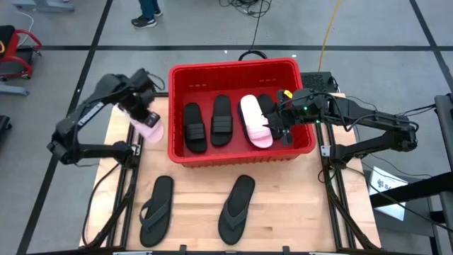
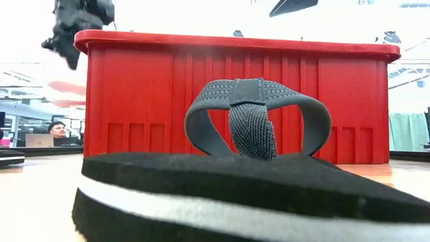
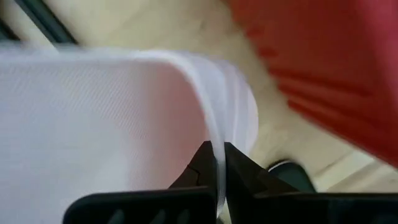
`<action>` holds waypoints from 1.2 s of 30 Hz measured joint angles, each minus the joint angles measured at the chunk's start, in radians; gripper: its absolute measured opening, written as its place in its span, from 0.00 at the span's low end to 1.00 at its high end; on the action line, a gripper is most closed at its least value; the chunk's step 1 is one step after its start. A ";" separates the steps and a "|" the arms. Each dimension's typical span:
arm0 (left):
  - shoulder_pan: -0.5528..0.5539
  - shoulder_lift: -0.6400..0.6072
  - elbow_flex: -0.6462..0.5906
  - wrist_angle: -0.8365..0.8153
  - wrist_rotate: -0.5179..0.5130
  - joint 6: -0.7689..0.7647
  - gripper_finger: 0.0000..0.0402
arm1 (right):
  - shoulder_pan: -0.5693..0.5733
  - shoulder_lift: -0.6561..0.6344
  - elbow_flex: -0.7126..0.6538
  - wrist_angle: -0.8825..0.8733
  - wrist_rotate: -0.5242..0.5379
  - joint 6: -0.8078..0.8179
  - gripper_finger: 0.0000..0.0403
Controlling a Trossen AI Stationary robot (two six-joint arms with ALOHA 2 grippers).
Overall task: Pick and place slides into bin
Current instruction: Put the pink slipper into the red organizer bin
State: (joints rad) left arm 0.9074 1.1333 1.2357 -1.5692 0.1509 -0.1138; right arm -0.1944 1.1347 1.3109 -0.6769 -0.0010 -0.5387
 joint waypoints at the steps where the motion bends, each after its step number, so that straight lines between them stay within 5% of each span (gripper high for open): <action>1: -0.009 -0.010 0.034 -0.003 -0.011 -0.011 0.00 | 0.000 0.000 0.000 0.000 0.000 0.000 0.41; 16: -0.227 -0.028 0.470 0.043 -0.157 -0.158 0.00 | 0.000 0.000 0.000 0.032 0.000 -0.049 0.41; 24: -0.386 0.002 0.498 0.279 -0.155 -0.147 0.00 | 0.000 0.002 0.000 0.139 0.000 -0.049 0.41; 36: -0.590 0.224 0.497 0.516 -0.152 0.067 0.00 | 0.000 0.044 0.000 0.265 0.000 -0.002 0.41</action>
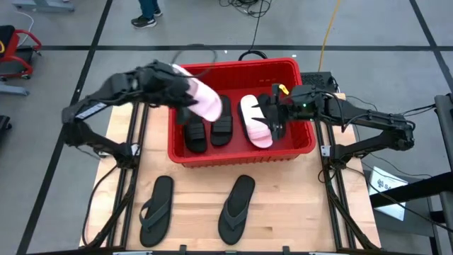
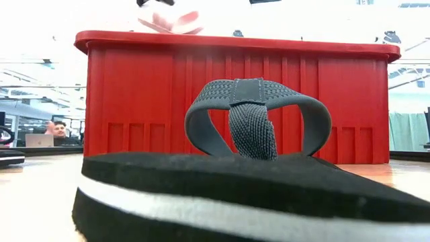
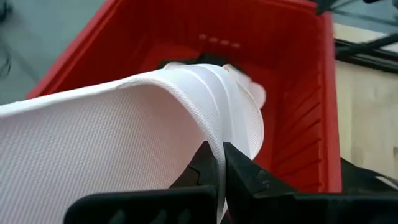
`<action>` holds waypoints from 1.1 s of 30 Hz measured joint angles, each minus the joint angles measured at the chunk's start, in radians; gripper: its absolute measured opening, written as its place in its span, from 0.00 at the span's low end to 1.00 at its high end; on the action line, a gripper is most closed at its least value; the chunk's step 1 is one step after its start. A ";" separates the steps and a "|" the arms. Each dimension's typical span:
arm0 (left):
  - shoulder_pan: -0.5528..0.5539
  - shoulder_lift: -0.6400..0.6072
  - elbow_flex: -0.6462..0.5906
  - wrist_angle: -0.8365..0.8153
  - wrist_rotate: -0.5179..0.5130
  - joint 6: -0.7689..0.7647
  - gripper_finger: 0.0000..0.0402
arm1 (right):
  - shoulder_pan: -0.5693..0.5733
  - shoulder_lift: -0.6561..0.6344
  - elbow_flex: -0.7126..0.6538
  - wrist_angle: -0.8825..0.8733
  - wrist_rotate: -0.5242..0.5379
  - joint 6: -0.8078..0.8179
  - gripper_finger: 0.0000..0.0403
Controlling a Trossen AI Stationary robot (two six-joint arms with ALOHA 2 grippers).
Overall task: Pick and place slides into bin
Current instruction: Put the pink slipper into the red organizer bin
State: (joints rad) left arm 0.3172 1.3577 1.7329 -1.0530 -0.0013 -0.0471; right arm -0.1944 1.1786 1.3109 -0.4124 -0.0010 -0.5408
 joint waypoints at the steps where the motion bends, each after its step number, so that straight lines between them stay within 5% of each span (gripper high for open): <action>1: -0.015 0.016 0.000 0.025 0.000 0.023 0.00 | 0.000 0.000 0.000 0.008 0.000 0.025 0.41; 17: -0.168 0.149 0.000 0.262 -0.055 0.256 0.00 | 0.000 0.044 0.000 0.065 0.003 0.226 0.41; 33: -0.154 0.159 0.000 0.256 0.040 0.066 0.00 | 0.050 0.061 0.000 0.113 0.000 -0.176 0.41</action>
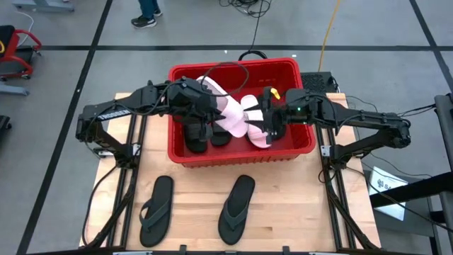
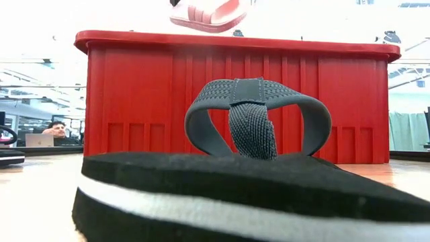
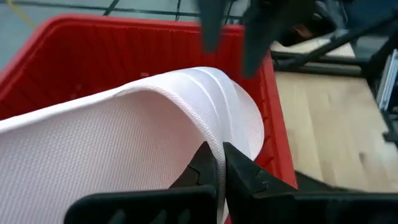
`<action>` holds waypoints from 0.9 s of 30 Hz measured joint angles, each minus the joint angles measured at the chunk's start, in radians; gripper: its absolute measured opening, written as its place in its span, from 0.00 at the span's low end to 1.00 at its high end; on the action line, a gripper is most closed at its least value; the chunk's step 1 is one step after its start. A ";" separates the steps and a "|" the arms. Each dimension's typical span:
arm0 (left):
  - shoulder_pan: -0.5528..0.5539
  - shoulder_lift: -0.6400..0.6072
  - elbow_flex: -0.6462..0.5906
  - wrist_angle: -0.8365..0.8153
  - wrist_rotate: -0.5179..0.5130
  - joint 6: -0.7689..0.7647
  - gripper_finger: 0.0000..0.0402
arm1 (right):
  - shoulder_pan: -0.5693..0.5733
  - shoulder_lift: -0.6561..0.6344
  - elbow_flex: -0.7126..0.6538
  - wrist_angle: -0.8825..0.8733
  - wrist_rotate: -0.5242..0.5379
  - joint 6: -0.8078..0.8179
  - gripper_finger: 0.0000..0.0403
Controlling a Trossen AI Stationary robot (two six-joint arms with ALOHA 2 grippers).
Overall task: Pick and place slides into bin
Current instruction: Put the pink slipper into the red organizer bin
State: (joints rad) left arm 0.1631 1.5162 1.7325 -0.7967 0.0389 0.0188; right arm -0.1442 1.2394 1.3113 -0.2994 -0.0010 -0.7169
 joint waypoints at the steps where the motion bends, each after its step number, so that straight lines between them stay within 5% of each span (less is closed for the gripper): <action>1: 0.004 0.001 0.000 0.004 0.007 -0.023 0.00 | 0.008 0.001 0.000 0.000 0.000 -0.017 0.41; 10: 0.029 0.003 0.000 0.044 0.100 -0.198 0.00 | 0.063 0.026 -0.001 0.007 0.185 -0.241 0.41; 27: 0.028 0.003 0.000 0.050 0.145 -0.318 0.00 | 0.064 0.085 -0.001 0.136 0.266 -0.346 0.41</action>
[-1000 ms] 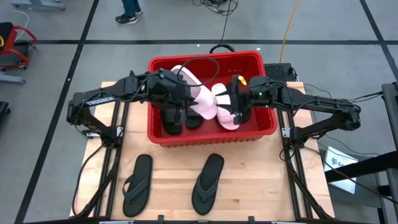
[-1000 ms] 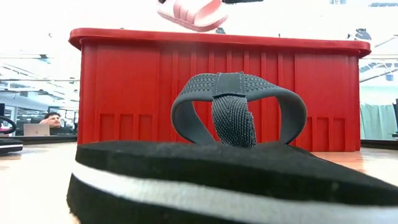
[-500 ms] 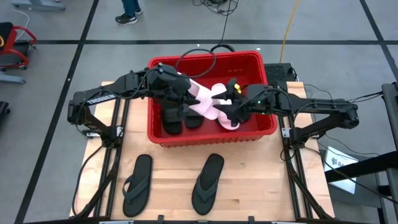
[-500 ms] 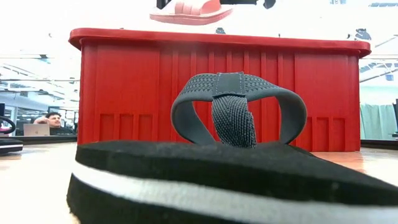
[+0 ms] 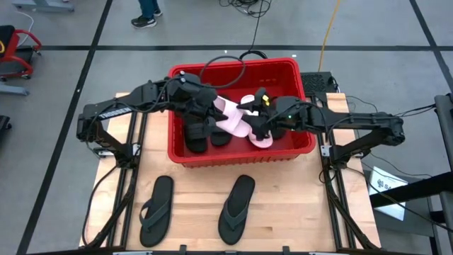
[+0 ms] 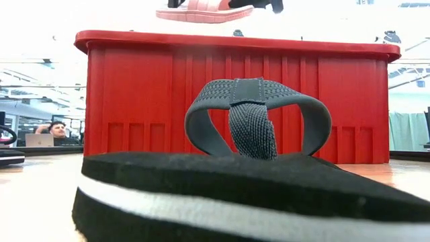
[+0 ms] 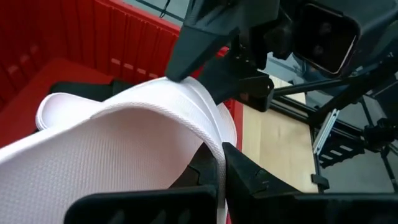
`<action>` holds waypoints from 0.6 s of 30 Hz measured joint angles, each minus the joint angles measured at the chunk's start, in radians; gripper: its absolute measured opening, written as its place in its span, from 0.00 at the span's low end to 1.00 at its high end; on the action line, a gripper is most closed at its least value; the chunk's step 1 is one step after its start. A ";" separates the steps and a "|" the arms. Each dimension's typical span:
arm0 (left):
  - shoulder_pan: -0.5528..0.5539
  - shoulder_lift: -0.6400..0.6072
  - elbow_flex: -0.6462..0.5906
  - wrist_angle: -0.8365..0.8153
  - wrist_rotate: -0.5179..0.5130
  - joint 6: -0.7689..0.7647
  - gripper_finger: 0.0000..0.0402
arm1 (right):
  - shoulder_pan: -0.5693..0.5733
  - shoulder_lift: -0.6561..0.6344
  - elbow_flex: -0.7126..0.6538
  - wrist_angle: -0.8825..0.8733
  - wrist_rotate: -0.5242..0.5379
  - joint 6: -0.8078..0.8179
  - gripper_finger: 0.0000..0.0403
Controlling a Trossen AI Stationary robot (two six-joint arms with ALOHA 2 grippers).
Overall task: Pick and place slides into bin
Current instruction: Put the pink slipper into the red organizer bin
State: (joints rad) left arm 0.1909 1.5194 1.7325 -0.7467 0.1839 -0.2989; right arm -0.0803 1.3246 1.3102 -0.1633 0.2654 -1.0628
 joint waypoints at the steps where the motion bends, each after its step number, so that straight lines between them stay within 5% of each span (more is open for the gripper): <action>1: 0.000 0.000 0.000 -0.001 0.002 0.000 0.00 | 0.000 0.001 0.000 0.009 0.007 0.000 0.41; 7: 0.000 -0.001 0.001 0.000 0.007 -0.003 0.00 | 0.000 0.000 0.000 0.023 0.022 0.005 0.32; 14: 0.000 -0.001 0.001 0.000 0.002 -0.006 0.00 | 0.000 0.000 0.000 0.020 0.023 0.031 0.03; 18: -0.001 -0.001 0.001 -0.003 -0.021 0.001 0.02 | 0.000 0.000 0.000 0.018 0.025 0.063 0.02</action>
State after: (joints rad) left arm 0.1902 1.5188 1.7332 -0.7494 0.1633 -0.2981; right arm -0.0803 1.3247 1.3098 -0.1457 0.2899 -0.9995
